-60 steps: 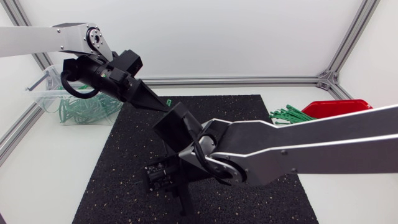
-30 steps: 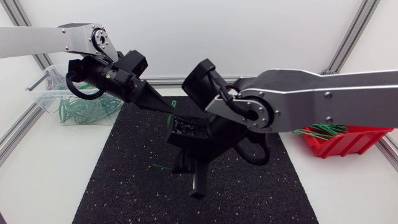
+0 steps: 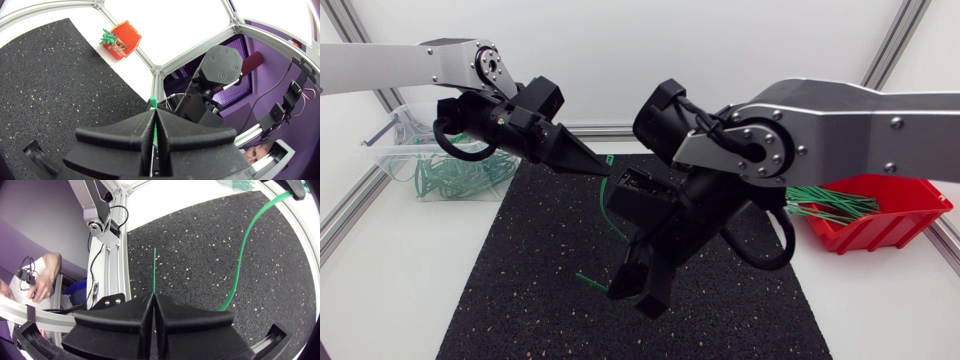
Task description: Take a green cable tie from the red box, thread the tail through the head to close it, then place it in the transparent bin on the left.
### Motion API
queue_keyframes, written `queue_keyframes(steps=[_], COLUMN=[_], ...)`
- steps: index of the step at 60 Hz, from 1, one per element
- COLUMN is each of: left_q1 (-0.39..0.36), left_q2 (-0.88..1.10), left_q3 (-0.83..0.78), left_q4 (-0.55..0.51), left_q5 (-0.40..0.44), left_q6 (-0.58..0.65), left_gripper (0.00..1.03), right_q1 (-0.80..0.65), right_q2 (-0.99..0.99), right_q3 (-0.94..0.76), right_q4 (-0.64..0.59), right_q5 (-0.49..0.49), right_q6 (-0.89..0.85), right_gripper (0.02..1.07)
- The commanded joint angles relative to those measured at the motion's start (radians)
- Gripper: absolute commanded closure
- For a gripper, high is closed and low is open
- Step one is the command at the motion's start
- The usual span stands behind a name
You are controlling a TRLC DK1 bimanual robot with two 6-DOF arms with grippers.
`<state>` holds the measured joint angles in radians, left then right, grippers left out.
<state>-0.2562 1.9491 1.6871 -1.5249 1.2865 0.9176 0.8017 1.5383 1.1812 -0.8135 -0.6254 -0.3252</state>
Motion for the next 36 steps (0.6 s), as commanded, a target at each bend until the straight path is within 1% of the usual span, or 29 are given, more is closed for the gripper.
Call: queue_keyframes(steps=[1,12,23,28,36], left_q1=[-0.015,-0.025,-0.021,-0.017,0.003], left_q2=[-0.022,-0.036,-0.058,-0.078,-0.084], left_q3=[-0.023,-0.021,-0.061,-0.101,-0.138], left_q4=[-0.006,0.026,0.141,0.207,0.281], left_q5=[0.019,0.025,0.04,0.05,0.056], left_q6=[0.024,0.024,0.024,0.024,0.024], left_gripper=[1.0,1.0,1.0,1.0,1.0], right_q1=[-0.012,-0.03,-0.067,-0.075,-0.068], right_q2=[-0.018,-0.055,-0.032,-0.037,-0.052], right_q3=[0.028,0.023,-0.006,-0.029,-0.068], right_q4=[-0.055,-0.076,-0.072,-0.038,0.022], right_q5=[-0.011,-0.04,-0.039,-0.016,0.052], right_q6=[0.054,0.086,0.071,0.071,0.072], right_gripper=[1.01,1.02,1.02,1.02,1.02])
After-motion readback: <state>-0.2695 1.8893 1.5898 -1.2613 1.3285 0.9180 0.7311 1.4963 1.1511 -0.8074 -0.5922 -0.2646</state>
